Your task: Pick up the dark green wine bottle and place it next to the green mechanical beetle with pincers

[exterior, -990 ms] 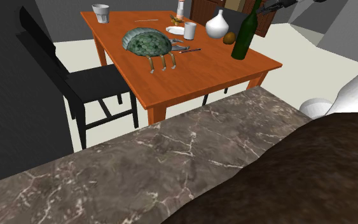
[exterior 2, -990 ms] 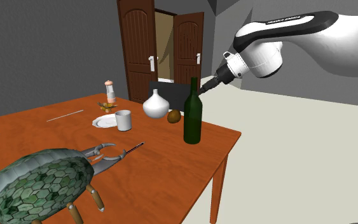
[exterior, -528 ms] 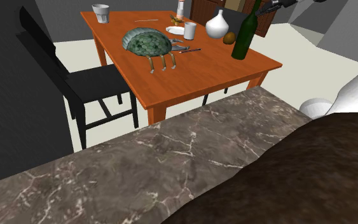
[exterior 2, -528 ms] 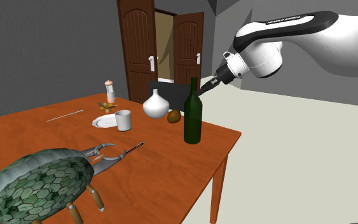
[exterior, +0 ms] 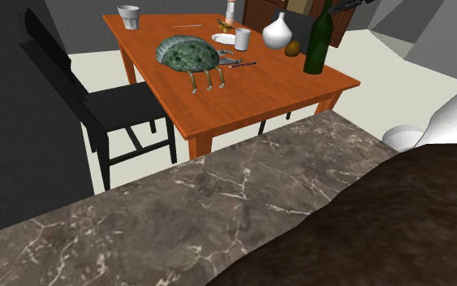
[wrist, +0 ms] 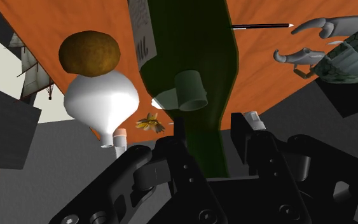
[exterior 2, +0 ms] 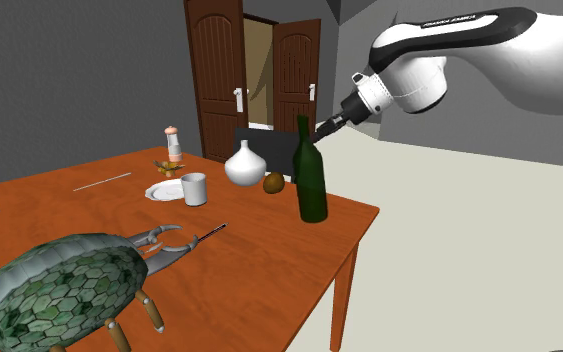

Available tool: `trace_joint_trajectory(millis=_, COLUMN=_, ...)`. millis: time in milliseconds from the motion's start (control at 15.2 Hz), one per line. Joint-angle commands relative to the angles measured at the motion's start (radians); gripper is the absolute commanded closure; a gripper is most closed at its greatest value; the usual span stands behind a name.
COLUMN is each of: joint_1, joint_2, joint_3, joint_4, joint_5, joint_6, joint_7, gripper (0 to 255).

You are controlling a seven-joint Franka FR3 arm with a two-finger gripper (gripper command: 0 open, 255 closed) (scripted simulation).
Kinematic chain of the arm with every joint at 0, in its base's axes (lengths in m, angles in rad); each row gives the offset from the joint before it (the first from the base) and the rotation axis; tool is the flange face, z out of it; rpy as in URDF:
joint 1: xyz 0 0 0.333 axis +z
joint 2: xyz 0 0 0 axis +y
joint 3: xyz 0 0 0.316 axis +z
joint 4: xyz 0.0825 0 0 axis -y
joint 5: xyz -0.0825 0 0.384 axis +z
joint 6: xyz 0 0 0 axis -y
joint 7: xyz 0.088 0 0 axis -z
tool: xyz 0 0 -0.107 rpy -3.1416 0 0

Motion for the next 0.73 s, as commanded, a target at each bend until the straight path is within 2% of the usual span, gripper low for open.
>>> trace_joint_trajectory(millis=0, joint_1=-0.001, joint_2=0.001, joint_3=0.001, joint_4=0.025, joint_5=-0.007, joint_6=-0.02, joint_7=0.018, gripper=255)
trace_joint_trajectory(millis=396, joint_1=0.013, joint_2=0.046, joint_3=-0.043, joint_4=0.12, joint_5=0.018, joint_6=-0.102, joint_7=0.048, gripper=255)
trace_joint_trajectory(millis=660, joint_1=0.019, joint_2=0.106, joint_3=-0.096, joint_4=0.193, joint_5=0.074, joint_6=-0.177, joint_7=0.052, gripper=255)
